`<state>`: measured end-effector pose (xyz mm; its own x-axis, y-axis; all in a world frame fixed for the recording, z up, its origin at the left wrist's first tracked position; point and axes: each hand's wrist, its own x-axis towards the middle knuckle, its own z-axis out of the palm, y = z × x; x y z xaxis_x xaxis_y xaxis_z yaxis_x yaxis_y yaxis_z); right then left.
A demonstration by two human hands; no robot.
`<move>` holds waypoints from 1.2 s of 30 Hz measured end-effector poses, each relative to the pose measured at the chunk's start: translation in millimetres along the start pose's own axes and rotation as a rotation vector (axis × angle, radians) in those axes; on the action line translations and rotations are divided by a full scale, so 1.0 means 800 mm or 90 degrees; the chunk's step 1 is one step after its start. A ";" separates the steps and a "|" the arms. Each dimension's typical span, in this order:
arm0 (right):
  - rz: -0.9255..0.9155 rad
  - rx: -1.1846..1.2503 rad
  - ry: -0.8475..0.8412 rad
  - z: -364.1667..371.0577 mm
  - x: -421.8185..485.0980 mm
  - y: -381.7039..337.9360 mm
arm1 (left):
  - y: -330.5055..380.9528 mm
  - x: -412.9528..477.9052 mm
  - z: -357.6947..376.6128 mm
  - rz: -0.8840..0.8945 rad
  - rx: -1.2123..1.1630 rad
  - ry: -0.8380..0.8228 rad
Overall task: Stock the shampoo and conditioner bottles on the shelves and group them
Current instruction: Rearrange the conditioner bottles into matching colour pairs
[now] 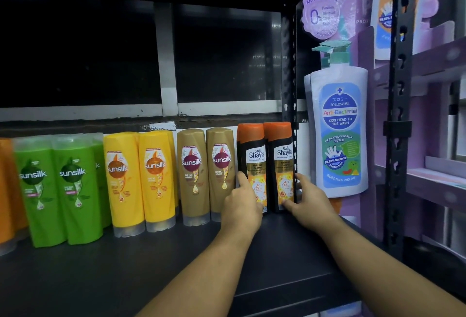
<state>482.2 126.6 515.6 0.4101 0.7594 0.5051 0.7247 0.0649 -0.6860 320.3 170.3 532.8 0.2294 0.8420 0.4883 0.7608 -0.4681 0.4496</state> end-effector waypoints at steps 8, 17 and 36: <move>-0.018 -0.044 0.000 0.000 -0.002 -0.002 | -0.005 0.005 -0.001 -0.014 -0.007 -0.025; -0.012 -0.080 -0.001 -0.001 -0.006 -0.004 | -0.014 0.006 -0.014 0.008 -0.005 -0.001; -0.004 -0.120 0.144 -0.005 -0.013 -0.016 | -0.025 -0.010 -0.035 0.051 -0.007 -0.005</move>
<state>470.4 115.2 521.1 0.5035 0.5945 0.6269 0.8086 -0.0687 -0.5843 286.0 165.2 540.8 0.2949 0.8035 0.5171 0.7333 -0.5373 0.4167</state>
